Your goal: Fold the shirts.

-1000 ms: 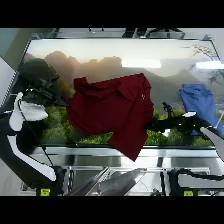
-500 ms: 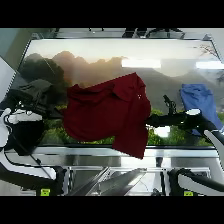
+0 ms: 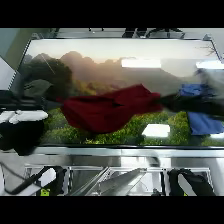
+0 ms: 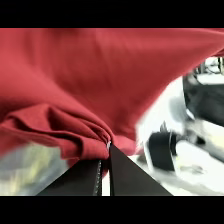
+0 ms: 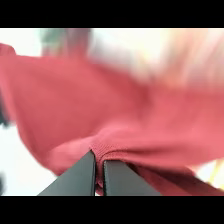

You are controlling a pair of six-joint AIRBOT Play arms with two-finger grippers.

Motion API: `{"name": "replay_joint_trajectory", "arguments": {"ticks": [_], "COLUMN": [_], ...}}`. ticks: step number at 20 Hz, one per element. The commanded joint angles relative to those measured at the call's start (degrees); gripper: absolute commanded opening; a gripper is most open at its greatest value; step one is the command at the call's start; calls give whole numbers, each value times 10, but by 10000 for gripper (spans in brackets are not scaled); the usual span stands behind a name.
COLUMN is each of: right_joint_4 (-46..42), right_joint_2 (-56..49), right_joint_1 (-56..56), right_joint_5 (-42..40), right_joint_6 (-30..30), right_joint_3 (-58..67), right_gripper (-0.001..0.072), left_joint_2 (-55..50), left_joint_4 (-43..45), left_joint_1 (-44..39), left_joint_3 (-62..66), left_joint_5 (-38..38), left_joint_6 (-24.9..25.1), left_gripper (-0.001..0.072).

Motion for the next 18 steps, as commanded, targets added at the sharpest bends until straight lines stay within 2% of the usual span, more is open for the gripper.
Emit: {"name": "replay_joint_trajectory", "arguments": {"ticks": [1, 4, 6, 8, 11, 14, 18], "right_joint_4": [-5, -55, -71, -70, -46, -38, -103], "right_joint_2": [94, 102, 98, 80, 17, -54, -187], "right_joint_1": [-50, -89, -109, -119, -119, -87, -18], "right_joint_5": [-15, -23, -30, -19, 29, 32, -39], "right_joint_6": [19, 19, 19, 19, 27, 7, -9], "right_joint_3": [232, 403, 455, 456, 426, 336, 212], "right_gripper": [17, 17, 16, 16, 16, 16, 16], "left_joint_2": [155, 212, 215, 199, 149, 70, -94], "left_joint_4": [-71, -43, 7, 13, 10, 17, 94], "left_joint_1": [19, 65, 96, 97, 41, -53, -138], "left_joint_3": [159, 338, 422, 443, 366, 237, 128], "left_joint_5": [-38, -101, -98, -76, -52, -61, -162], "left_joint_6": [-87, -106, -122, -143, -153, -144, -122], "left_gripper": [20, 20, 20, 20, 20, 20, 20]}}
